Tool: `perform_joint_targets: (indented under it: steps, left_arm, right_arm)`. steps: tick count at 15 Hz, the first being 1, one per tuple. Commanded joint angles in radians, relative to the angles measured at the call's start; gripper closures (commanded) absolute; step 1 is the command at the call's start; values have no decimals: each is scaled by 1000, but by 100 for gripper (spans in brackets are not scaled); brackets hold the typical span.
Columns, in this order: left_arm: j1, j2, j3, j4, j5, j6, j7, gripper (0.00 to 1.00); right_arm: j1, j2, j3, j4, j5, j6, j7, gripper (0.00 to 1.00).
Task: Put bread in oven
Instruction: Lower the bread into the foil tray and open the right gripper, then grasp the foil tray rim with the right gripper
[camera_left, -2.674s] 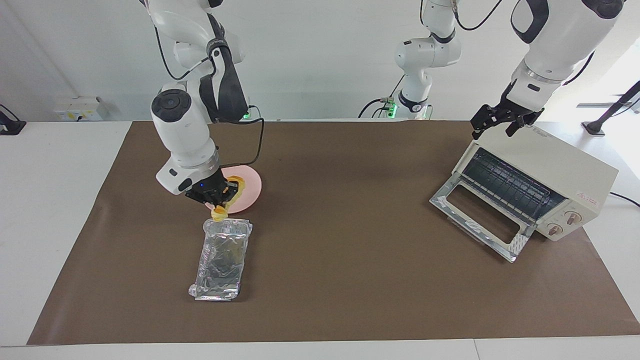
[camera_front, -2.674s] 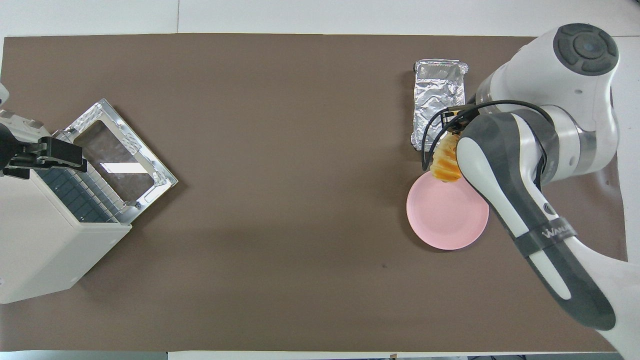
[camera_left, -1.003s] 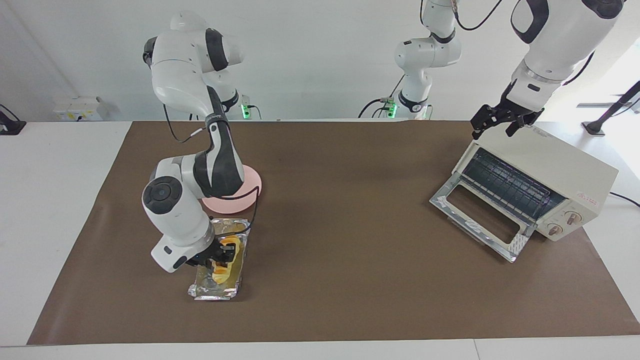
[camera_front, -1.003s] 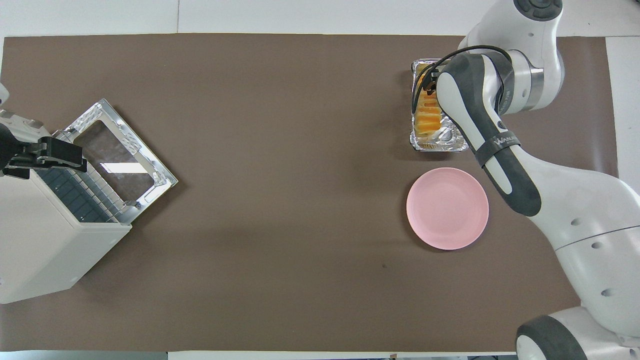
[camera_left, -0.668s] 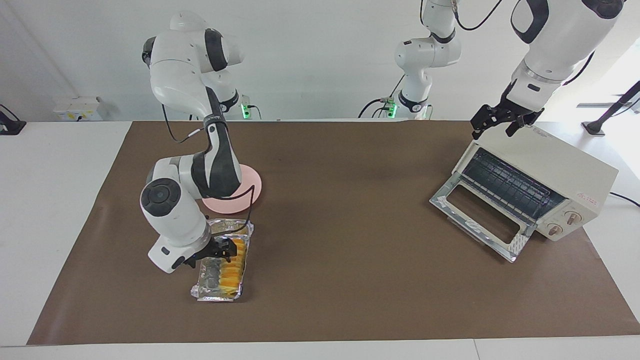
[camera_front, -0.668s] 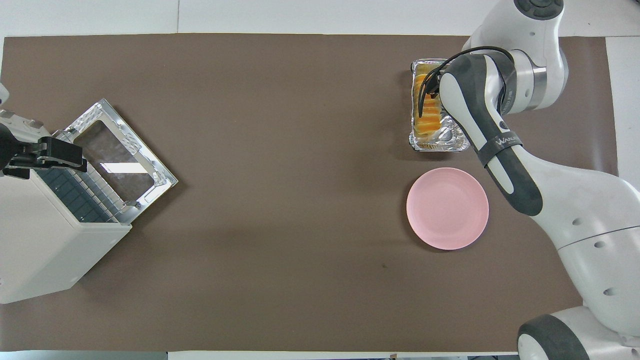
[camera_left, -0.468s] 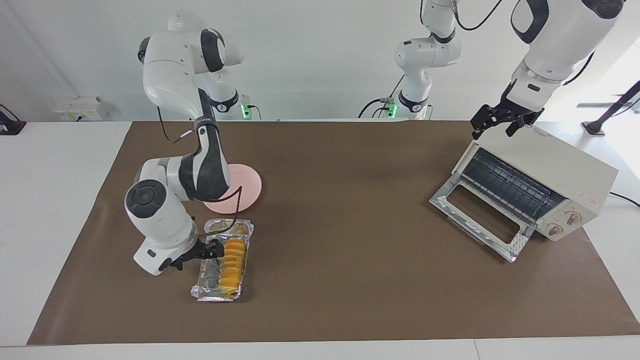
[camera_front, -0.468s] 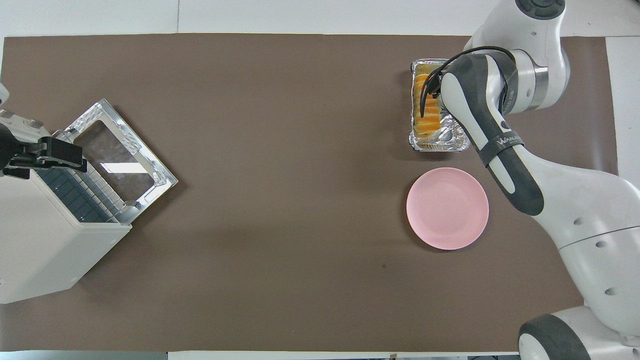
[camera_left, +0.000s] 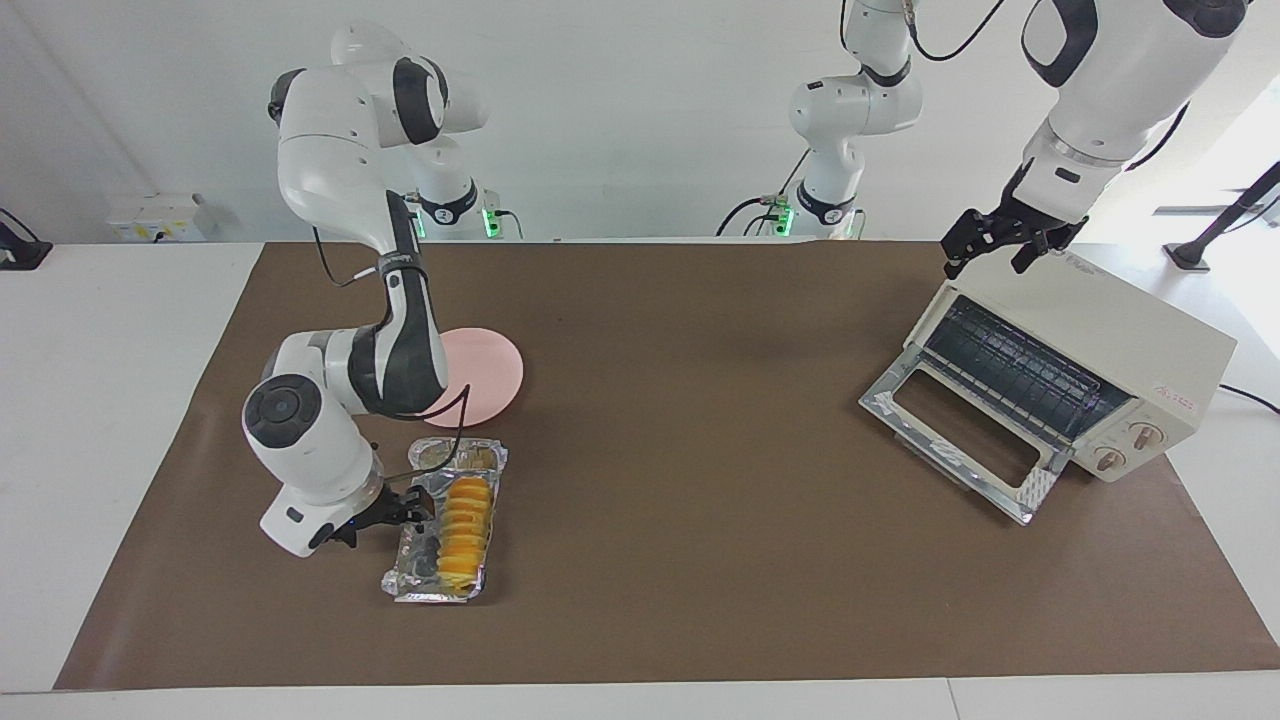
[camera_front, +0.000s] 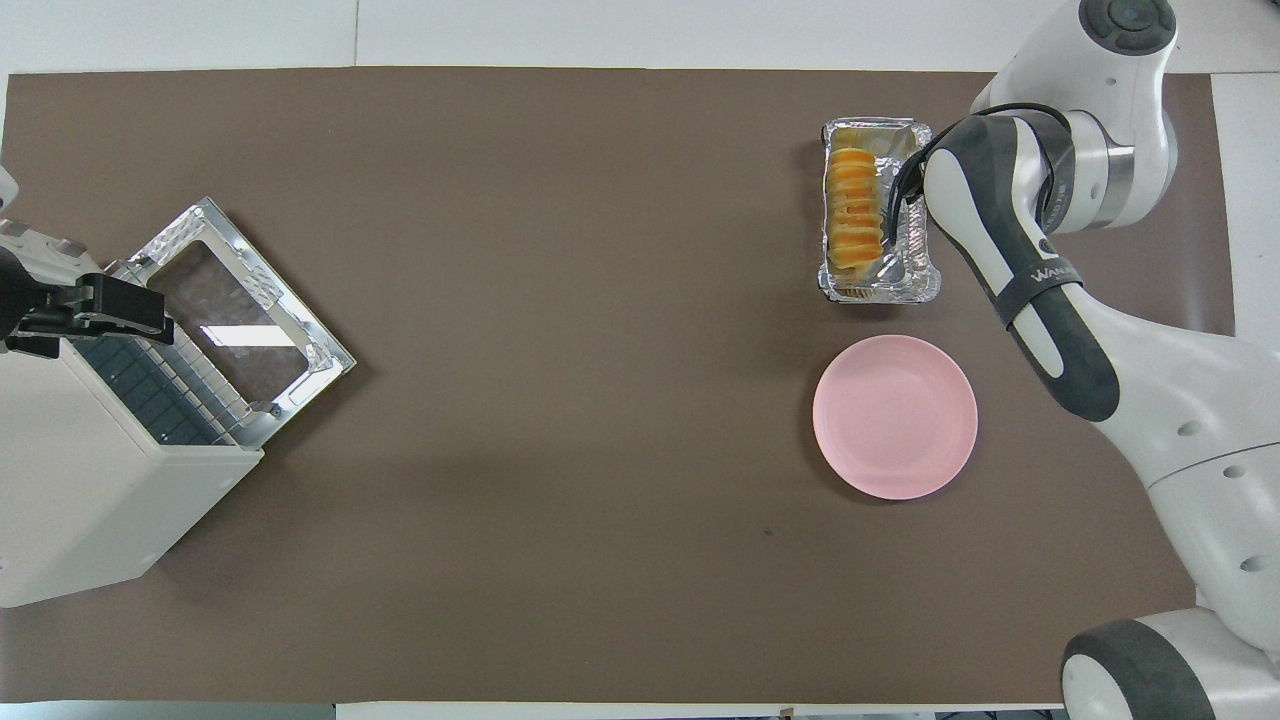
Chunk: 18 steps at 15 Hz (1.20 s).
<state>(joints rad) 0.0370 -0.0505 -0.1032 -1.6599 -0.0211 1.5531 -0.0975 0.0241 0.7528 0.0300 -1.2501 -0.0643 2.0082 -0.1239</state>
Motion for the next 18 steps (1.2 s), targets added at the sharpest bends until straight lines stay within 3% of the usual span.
perform_joint_targets:
  steps: [1,2,3,13,16,18]
  left_arm:
    - [4,-14,3,-6,-14,-7,1,0]
    - [4,-14,3,-6,-14,-7,-1,0]
    - [1,-14,3,-6,-14,-8,-2,0]
    - [6,-15,3,-6,-14,-11,-2,0]
    - [6,-17,2,-8,-13,-11,1,0]
    - [6,-20,2,-9,-13,-5,4,0]
  right_arm:
    - [-10,-52,10,-77,-15,24,-22,63]
    - [-10,-52,10,-77,-14,24,-22,94]
    - [-9,-52,10,-77,-11,26,-17,100]
    - [-12,-67,19,-60,3,14,-20,100]
    - [-9,-98,33,-39,3,-93,-20,100]
    - [-3,-96,57,39,38,-184,-11,100]
